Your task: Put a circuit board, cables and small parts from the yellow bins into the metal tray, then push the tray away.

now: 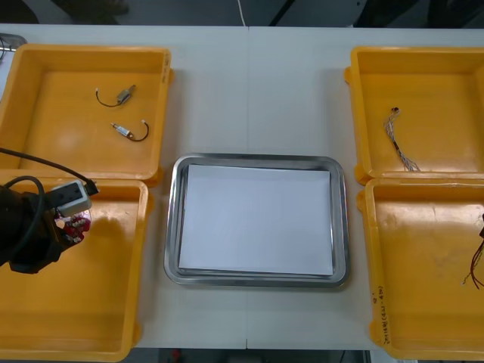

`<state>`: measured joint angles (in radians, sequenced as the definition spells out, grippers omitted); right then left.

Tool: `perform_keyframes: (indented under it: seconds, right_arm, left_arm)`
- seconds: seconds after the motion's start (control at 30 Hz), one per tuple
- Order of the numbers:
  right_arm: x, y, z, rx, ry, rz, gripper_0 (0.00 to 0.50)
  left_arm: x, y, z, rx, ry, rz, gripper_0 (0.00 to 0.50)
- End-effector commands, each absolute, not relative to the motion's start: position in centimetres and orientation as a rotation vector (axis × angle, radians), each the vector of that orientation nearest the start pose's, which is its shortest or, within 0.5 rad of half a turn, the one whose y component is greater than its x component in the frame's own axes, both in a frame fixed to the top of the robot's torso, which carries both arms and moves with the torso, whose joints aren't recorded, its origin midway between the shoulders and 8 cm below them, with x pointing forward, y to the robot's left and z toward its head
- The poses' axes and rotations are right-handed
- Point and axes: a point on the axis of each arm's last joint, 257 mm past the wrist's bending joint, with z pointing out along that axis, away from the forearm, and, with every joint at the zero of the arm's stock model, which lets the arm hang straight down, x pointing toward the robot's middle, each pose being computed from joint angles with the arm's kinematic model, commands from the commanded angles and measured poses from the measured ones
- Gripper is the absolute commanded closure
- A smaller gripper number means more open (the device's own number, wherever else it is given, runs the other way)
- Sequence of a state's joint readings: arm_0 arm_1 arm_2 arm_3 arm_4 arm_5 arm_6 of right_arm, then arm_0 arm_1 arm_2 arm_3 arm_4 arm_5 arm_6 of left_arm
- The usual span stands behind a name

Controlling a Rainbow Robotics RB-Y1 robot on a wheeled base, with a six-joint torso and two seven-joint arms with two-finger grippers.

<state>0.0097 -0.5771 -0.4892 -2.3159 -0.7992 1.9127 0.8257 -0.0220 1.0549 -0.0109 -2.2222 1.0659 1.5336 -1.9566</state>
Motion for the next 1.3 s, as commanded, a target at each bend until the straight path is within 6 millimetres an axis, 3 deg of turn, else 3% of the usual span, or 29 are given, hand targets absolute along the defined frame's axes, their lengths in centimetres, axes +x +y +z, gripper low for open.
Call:
perform_keyframes:
  seconds: [0.03,0.3,0.67,1.03,1.3]
  right_arm:
    - [33.1,-39.5,-16.8,0.638,2.529,0.117,0.5]
    - [33.2,-40.0,-15.0,0.412,2.541,0.011,0.5]
    - [32.5,-38.2,-13.5,0.045,2.594,-0.018,0.5]
    - [32.6,-35.2,-11.5,-0.166,2.562,-0.011,0.5]
    - [33.1,-33.4,-11.4,-0.271,2.553,0.006,0.5]
  left_arm:
    - [35.2,28.8,-19.4,1.161,2.46,0.074,0.5]
    - [34.0,25.7,-17.5,1.142,2.486,0.066,0.499]
    - [34.0,18.4,-16.8,1.14,2.458,-0.029,0.499]
    - [33.7,13.1,-17.7,1.179,2.443,-0.048,0.5]
    - [33.8,9.8,-19.2,1.205,2.442,-0.096,0.499]
